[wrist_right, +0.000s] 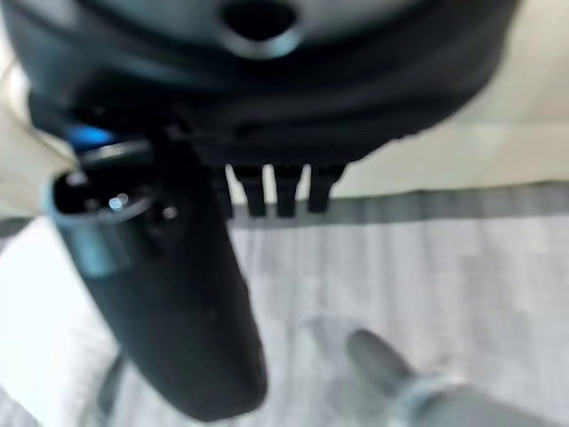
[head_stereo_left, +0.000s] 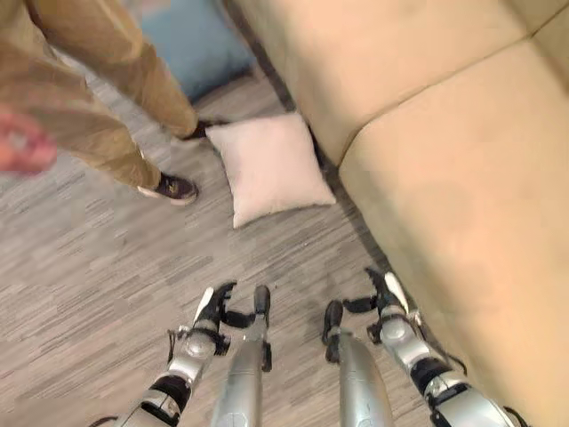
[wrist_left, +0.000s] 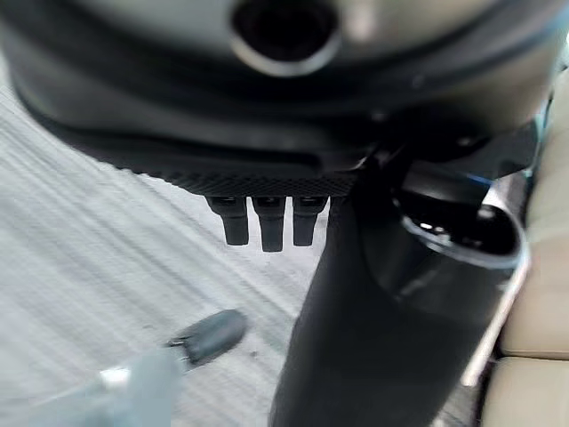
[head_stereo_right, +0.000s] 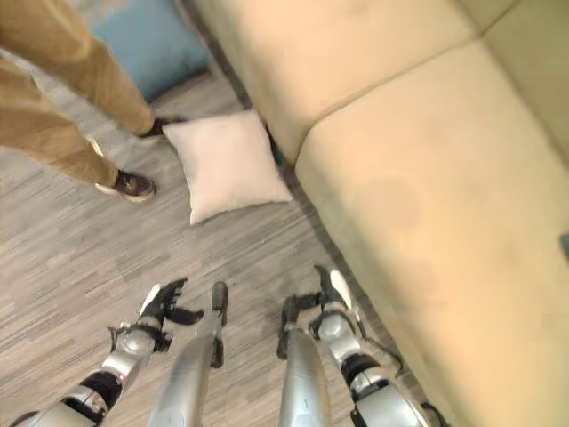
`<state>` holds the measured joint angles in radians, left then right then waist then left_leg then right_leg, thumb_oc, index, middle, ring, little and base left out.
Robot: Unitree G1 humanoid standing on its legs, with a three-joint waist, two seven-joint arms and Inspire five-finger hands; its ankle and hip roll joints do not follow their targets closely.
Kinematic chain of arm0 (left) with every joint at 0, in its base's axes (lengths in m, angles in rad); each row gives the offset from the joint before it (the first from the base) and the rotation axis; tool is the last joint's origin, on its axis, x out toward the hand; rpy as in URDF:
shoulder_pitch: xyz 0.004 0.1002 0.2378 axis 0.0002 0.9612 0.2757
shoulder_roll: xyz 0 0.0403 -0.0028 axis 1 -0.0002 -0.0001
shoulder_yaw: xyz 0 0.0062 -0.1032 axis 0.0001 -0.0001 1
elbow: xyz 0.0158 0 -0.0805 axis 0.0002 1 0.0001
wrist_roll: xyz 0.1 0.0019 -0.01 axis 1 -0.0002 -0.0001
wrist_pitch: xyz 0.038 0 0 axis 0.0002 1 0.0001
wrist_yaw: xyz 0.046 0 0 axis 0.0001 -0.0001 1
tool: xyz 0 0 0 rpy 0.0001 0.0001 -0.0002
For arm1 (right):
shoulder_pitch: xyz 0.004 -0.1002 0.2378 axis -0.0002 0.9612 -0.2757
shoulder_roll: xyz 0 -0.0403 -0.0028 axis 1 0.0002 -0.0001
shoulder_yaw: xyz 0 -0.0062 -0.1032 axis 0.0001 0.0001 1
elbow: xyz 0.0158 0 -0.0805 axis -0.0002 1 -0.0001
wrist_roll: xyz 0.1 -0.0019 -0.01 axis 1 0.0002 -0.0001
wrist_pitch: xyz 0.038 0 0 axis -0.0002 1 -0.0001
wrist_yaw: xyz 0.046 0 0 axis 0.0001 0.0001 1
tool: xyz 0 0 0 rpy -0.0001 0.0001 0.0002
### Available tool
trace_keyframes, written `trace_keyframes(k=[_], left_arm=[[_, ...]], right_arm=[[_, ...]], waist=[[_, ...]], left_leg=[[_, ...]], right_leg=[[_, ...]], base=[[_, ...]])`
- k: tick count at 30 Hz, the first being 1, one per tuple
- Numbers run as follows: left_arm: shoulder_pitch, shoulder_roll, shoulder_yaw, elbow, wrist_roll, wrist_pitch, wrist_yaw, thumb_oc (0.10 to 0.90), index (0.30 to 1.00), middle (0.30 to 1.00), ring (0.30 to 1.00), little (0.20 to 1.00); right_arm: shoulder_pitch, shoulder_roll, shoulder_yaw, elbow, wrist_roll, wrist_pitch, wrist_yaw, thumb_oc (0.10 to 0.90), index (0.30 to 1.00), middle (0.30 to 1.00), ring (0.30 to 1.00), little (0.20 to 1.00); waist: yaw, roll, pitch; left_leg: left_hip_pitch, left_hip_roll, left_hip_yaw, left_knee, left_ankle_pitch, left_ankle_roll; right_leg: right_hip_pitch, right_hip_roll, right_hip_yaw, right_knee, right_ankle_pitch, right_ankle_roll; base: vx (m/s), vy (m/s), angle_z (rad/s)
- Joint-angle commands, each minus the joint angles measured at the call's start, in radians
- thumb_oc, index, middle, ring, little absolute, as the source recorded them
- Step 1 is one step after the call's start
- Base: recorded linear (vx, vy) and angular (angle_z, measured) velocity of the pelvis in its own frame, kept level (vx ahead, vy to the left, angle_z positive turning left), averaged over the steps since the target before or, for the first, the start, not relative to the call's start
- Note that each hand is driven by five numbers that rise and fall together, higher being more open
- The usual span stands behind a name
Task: Pick up all the scattered cushions and arrange them neatly on the sofa.
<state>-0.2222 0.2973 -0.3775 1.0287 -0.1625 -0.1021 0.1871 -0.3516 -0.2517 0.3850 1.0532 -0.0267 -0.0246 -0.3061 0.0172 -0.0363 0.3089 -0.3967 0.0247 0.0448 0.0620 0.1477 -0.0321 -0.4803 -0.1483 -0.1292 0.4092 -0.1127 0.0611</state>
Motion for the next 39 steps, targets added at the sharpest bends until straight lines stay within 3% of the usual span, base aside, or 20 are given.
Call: trace_keyframes(k=[1, 12, 18, 22, 29, 33, 35, 37, 39], left_arm=[[0.058, 0.018, 0.048, 0.08, 0.067, 0.01, -0.008, 0.8, 0.9, 0.9, 0.9, 0.9], [0.169, 0.024, 0.136, 0.189, 0.144, 0.043, -0.023, 0.8, 0.9, 0.9, 0.9, 0.9], [0.178, 0.02, 0.144, 0.188, 0.136, 0.046, -0.024, 0.8, 0.9, 0.9, 0.9, 0.9], [0.178, 0.012, 0.143, 0.191, 0.133, 0.049, -0.026, 0.8, 0.9, 0.9, 0.9, 0.9], [0.197, 0.018, 0.169, 0.215, 0.14, 0.054, -0.026, 0.8, 0.9, 0.9, 0.9, 0.9], [0.202, 0.024, 0.189, 0.216, 0.126, 0.051, -0.021, 0.8, 0.9, 0.9, 0.9, 0.9], [0.195, 0.046, 0.197, 0.211, 0.118, 0.056, -0.016, 0.8, 0.9, 0.9, 0.9, 0.9], [0.185, 0.064, 0.204, 0.207, 0.115, 0.055, -0.012, 0.8, 0.9, 0.9, 0.9, 0.9], [0.184, 0.069, 0.209, 0.203, 0.111, 0.052, -0.012, 0.8, 0.9, 0.9, 0.9, 0.9]], right_arm=[[0.055, -0.033, 0.014, 0.023, -0.081, -0.005, 0.03, 0.8, 0.9, 0.9, 0.9, 0.9], [0.206, -0.033, -0.025, 0.111, -0.147, 0.004, 0.089, 0.8, 0.9, 0.9, 0.9, 0.9], [0.231, -0.038, -0.044, 0.111, -0.123, 0.0, 0.087, 0.8, 0.9, 0.9, 0.9, 0.9], [0.248, -0.041, -0.075, 0.125, -0.099, 0.004, 0.087, 0.8, 0.9, 0.9, 0.9, 0.9], [0.235, -0.025, -0.067, 0.128, -0.117, 0.013, 0.094, 0.8, 0.9, 0.9, 0.9, 0.9], [0.23, -0.002, -0.073, 0.116, -0.097, 0.017, 0.106, 0.8, 0.9, 0.9, 0.9, 0.9], [0.211, 0.012, -0.059, 0.103, -0.094, 0.025, 0.114, 0.8, 0.9, 0.9, 0.9, 0.9], [0.201, 0.026, -0.045, 0.091, -0.093, 0.02, 0.11, 0.8, 0.9, 0.9, 0.9, 0.9], [0.204, 0.03, -0.038, 0.079, -0.091, 0.015, 0.113, 0.8, 0.9, 0.9, 0.9, 0.9]], waist=[[-0.008, -0.028, -0.049], [-0.026, -0.045, -0.179], [-0.023, -0.052, -0.193], [-0.029, -0.061, -0.208], [-0.018, -0.08, -0.226], [-0.004, -0.076, -0.207], [-0.005, -0.074, -0.162], [-0.003, -0.065, -0.142], [-0.006, -0.066, -0.142]], left_leg=[[0.06, 0.009, -0.029, 0.036, -0.12, -0.013], [0.29, 0.05, -0.016, -0.071, -0.117, -0.033], [0.281, 0.055, -0.03, -0.061, -0.109, -0.045], [0.274, 0.056, 0.01, -0.044, -0.116, -0.046], [0.297, 0.033, 0.02, -0.035, -0.16, -0.022], [0.314, -0.007, 0.018, -0.007, -0.203, 0.024], [0.331, -0.042, 0.02, 0.003, -0.215, 0.069], [0.336, -0.039, 0.019, 0.006, -0.22, 0.081], [0.362, -0.045, 0.016, -0.007, -0.228, 0.084]], right_leg=[[0.142, 0.015, -0.007, -0.234, 0.097, 0.037], [0.378, 0.073, -0.029, -0.311, 0.044, 0.026], [0.409, 0.077, -0.066, -0.334, 0.031, 0.013], [0.441, 0.058, -0.136, -0.357, 0.034, 0.017], [0.468, 0.028, -0.124, -0.363, 0.052, 0.044], [0.432, -0.021, -0.088, -0.224, 0.052, 0.066], [0.342, -0.064, -0.04, -0.034, 0.162, 0.083], [0.288, -0.054, -0.018, 0.05, 0.158, 0.072], [0.268, -0.038, -0.011, 0.05, 0.128, 0.061]], base=[[0.13, 0.012, -0.09], [0.1, -0.038, 0.01], [0.02, -0.053, 0.21], [0.05, 0.028, 0.57], [0.09, 0.14, 0.35], [0.06, 0.284, -0.14], [-0.01, 0.37, -0.22], [0.01, 0.169, -0.19], [0.15, 0.101, -0.08]])
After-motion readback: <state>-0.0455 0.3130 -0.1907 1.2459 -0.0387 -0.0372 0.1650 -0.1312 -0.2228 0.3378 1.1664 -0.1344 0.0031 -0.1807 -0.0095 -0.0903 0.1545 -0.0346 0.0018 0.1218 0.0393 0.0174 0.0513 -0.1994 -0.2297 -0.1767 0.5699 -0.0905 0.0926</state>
